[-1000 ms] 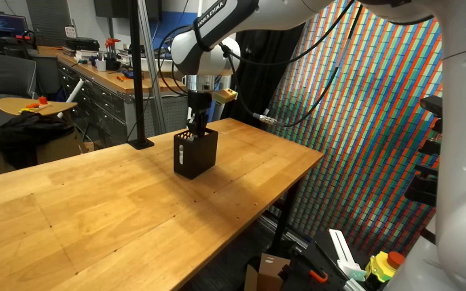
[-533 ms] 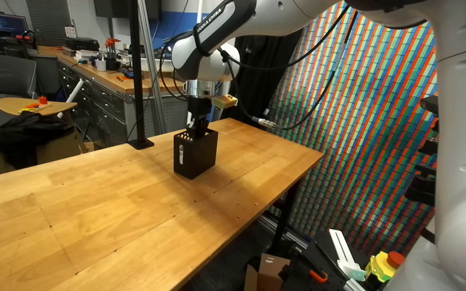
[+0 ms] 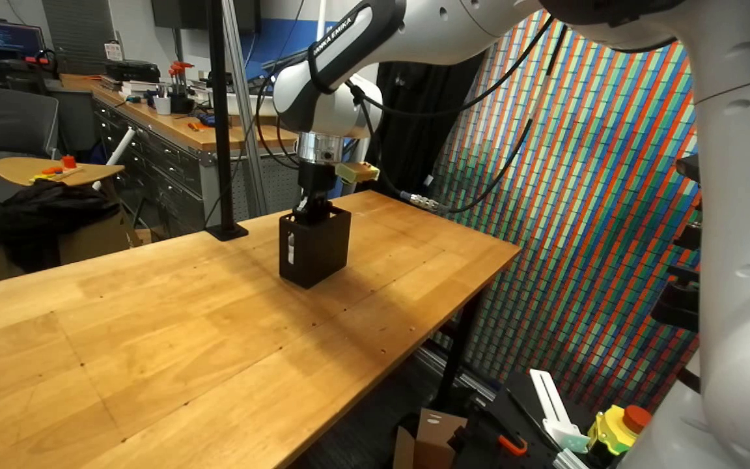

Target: Pick up the cloth and put it in the box

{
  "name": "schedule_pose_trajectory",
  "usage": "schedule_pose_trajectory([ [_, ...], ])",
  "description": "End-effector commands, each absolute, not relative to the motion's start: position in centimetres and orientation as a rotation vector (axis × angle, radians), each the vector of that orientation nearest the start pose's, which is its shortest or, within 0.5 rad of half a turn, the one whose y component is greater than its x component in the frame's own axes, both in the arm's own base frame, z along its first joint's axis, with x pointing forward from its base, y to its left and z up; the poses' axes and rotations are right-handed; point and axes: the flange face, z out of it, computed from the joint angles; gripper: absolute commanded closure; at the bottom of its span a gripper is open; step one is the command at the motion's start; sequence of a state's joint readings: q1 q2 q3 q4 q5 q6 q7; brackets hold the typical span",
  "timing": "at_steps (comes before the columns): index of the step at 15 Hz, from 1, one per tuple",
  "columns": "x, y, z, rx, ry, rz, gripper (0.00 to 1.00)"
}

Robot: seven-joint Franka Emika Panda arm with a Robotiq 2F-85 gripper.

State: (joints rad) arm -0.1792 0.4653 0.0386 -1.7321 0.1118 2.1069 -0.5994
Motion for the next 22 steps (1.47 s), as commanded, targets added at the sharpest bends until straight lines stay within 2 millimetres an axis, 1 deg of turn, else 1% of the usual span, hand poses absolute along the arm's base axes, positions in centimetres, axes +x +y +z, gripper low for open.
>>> schedule_pose_trajectory([
  [1,65.3,-9.3,28.8,-2.904,-0.569,0.072,0.99],
  [3,65.2,-9.6,28.9,-2.906,-0.559,0.073,0.99],
  [7,64.6,-10.2,30.0,-2.926,-0.545,0.065,0.99],
  [13,63.9,-10.9,32.3,-2.959,-0.522,0.03,0.99],
  [17,63.5,-10.9,34.5,-2.975,-0.523,-0.01,0.99],
  [19,63.4,-10.9,35.8,-2.982,-0.524,-0.041,0.99],
  [22,62.8,-11.3,38.4,-2.999,-0.511,-0.108,0.99],
])
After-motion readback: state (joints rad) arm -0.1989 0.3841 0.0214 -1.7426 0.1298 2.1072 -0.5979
